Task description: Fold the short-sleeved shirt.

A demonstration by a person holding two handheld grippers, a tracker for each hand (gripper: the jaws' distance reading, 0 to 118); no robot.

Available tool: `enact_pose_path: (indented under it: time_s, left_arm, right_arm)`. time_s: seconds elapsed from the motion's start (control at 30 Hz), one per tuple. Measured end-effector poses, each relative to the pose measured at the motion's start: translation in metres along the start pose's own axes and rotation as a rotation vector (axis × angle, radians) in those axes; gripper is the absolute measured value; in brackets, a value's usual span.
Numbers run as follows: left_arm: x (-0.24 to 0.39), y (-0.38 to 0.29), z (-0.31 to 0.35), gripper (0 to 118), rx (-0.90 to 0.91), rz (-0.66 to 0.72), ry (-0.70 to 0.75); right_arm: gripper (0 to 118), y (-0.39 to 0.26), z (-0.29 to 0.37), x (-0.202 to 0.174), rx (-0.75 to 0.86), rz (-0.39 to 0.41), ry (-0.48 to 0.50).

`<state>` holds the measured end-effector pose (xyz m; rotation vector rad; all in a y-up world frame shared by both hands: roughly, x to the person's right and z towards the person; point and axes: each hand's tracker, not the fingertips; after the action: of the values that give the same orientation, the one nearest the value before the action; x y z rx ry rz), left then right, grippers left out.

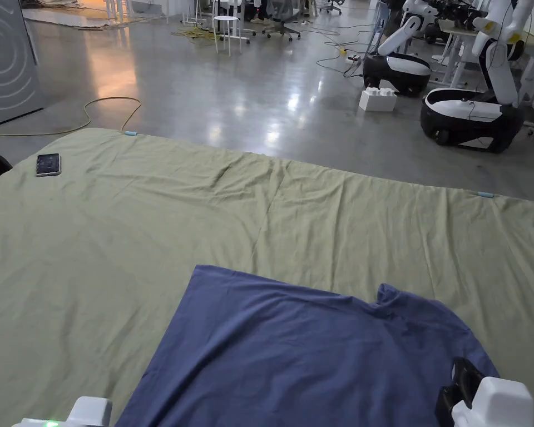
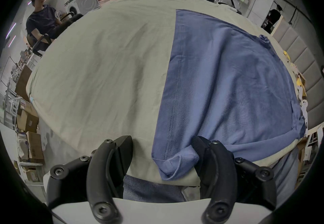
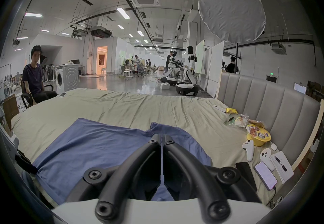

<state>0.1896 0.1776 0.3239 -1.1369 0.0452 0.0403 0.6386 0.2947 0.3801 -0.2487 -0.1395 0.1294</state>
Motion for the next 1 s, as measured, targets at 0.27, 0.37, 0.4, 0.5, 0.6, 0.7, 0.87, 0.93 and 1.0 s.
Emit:
enact_pose_path:
  time_s: [0.27, 0.37, 0.4, 0.5, 0.6, 0.7, 0.87, 0.93, 1.0]
  left_arm:
    - [0.010, -0.001, 0.008, 9, 0.027, -0.020, -0.073]
    - [0.006, -0.001, 0.012, 9, 0.034, -0.023, -0.079]
    - [0.004, -0.002, 0.015, 9, 0.038, -0.019, -0.086]
    - [0.000, -0.003, 0.021, 9, 0.047, -0.012, -0.097]
    - [-0.002, -0.003, 0.022, 9, 0.056, -0.017, -0.101]
    - [-0.002, -0.004, 0.021, 9, 0.061, -0.020, -0.102]
    - [0.003, -0.007, 0.018, 9, 0.061, -0.040, -0.088]
    - [0.004, -0.008, 0.018, 9, 0.061, -0.048, -0.082]
    - [0.004, -0.008, 0.016, 9, 0.063, -0.051, -0.080]
  right_arm:
    - [2, -0.012, 0.005, 0.014, -0.051, -0.017, -0.012]
    - [3, -0.016, 0.011, 0.032, -0.110, -0.019, -0.038]
    - [3, -0.019, 0.013, 0.041, -0.134, -0.024, -0.045]
    - [14, -0.027, 0.016, 0.069, -0.275, -0.023, -0.042]
    - [61, -0.052, 0.017, 0.101, -0.473, -0.075, -0.013]
    - [67, -0.085, 0.018, 0.120, -0.612, -0.059, -0.051]
    - [68, -0.134, 0.019, 0.133, -0.753, -0.108, -0.035]
    - [68, -0.146, 0.020, 0.130, -0.777, -0.134, -0.005]
    - [66, -0.153, 0.021, 0.124, -0.799, -0.129, 0.024]
